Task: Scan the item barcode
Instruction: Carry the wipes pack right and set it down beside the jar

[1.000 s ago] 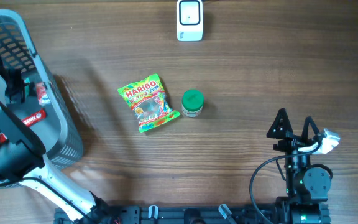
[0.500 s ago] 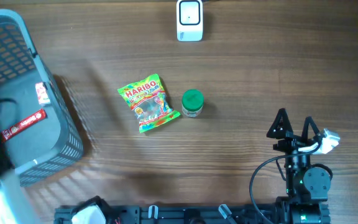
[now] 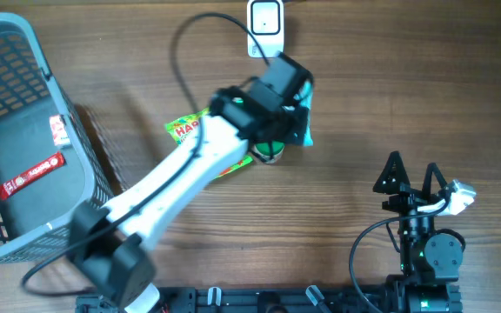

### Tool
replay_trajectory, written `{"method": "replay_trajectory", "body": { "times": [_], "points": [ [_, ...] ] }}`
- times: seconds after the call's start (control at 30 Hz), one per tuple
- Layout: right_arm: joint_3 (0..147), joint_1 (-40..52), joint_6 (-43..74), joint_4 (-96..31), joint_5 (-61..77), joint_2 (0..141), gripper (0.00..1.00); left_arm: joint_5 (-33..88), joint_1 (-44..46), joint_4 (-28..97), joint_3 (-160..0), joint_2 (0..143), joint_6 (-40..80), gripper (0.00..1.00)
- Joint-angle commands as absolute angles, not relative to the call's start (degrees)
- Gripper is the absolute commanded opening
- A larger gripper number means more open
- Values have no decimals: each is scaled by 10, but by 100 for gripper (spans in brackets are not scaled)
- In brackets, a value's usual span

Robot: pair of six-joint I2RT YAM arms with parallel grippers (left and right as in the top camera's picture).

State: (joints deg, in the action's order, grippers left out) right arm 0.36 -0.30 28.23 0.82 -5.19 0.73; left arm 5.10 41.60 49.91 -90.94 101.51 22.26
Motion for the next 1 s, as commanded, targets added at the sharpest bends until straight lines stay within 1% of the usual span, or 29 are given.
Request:
{"method": "replay_trajectory", "body": {
  "times": [0.0, 0.33, 0.5, 0.53, 0.6, 0.73, 0.9, 0.97],
  "points": [
    [3, -1, 274, 9, -56, 3, 100, 55, 447, 495, -910, 1076, 170, 4],
    [3, -1, 274, 9, -56, 3, 100, 55, 454, 420, -907, 1158, 170, 4],
    [3, -1, 274, 9, -56, 3, 100, 60, 456, 418, -906, 1226, 206, 5],
    [3, -1, 274, 9, -56, 3, 100, 60, 456, 420, -906, 1226, 206, 22],
    [3, -1, 274, 9, -56, 3, 100, 59, 454, 433, -911, 1209, 203, 99],
    [3, -1, 274, 9, -56, 3, 100, 38, 445, 503, -967, 1154, 197, 100],
    [3, -1, 274, 9, -56, 3, 100, 33, 442, 522, -1038, 1055, 182, 100],
    [3, -1, 274, 9, -56, 3, 100, -23, 429, 533, -1052, 1006, 188, 100]
  ]
}}
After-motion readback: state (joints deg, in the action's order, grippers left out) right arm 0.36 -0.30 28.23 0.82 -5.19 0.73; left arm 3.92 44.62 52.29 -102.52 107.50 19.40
